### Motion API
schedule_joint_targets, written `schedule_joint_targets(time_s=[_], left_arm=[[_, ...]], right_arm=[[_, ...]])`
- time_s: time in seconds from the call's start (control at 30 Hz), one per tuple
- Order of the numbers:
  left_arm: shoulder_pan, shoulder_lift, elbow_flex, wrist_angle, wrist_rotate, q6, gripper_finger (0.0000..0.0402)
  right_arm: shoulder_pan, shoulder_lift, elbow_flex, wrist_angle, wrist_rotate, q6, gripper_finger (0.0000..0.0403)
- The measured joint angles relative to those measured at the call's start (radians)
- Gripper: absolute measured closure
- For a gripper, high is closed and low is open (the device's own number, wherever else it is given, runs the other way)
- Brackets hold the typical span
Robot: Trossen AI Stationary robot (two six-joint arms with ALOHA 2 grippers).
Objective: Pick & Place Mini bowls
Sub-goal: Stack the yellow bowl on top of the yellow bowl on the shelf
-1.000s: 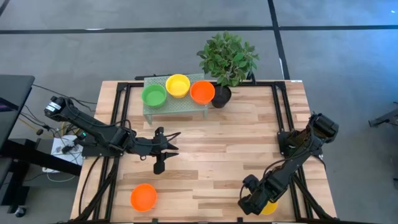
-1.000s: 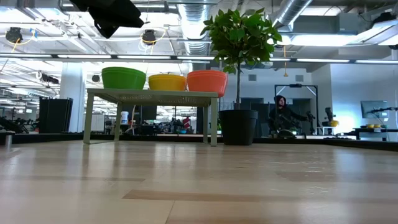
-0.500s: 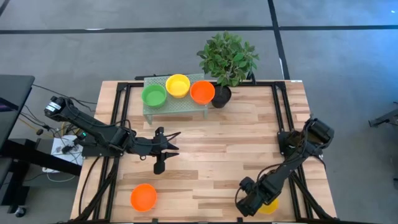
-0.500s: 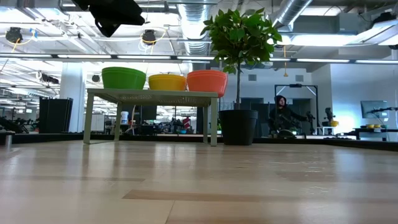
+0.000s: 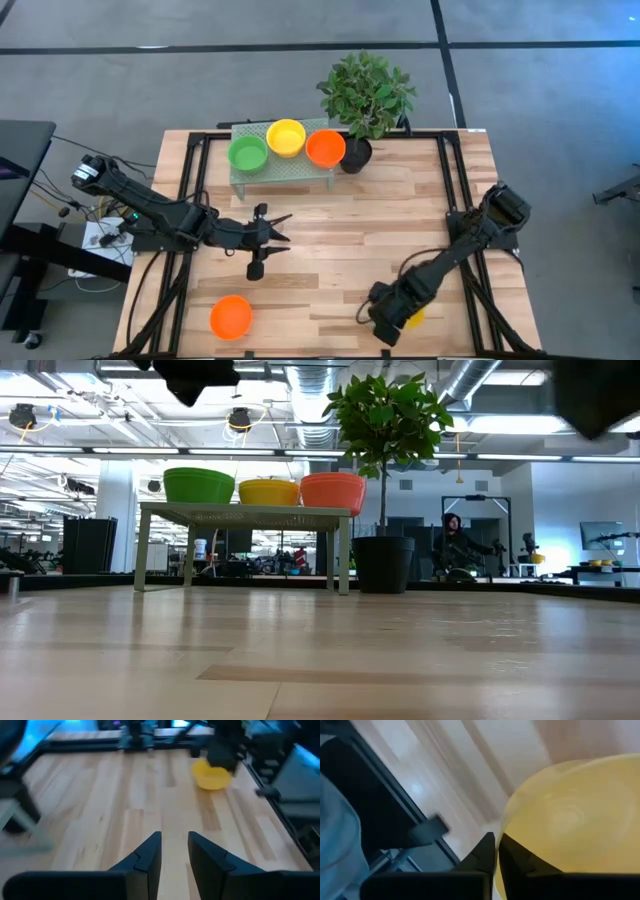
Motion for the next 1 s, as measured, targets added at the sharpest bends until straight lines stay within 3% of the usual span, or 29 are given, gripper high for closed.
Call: schedule_joint_targets(time_s=[0.23,0.5,0.7,1.0], left_arm=[[0.000,0.104,0.000,0.068,0.176,0.147,0.0305],[0.019,0.276,0.000,0.200,0.217,0.206,0.0305],[0.100,0.351,0.000,0.338,0.336,0.249,0.0302],[0.219,0.443,0.074,0.362,0.452,0.269,0.0302]], right_arm=[[-0.167,0.000,0.058,-0.006,0.005,-0.352,0.0397],[-0.335,0.003,0.101,0.017,0.002,-0.677,0.0401],[-0.382,0.012,0.128,0.037,0.003,-0.814,0.0402],[-0.401,0.011,0.162,0.042,0.010,-0.994,0.0402]])
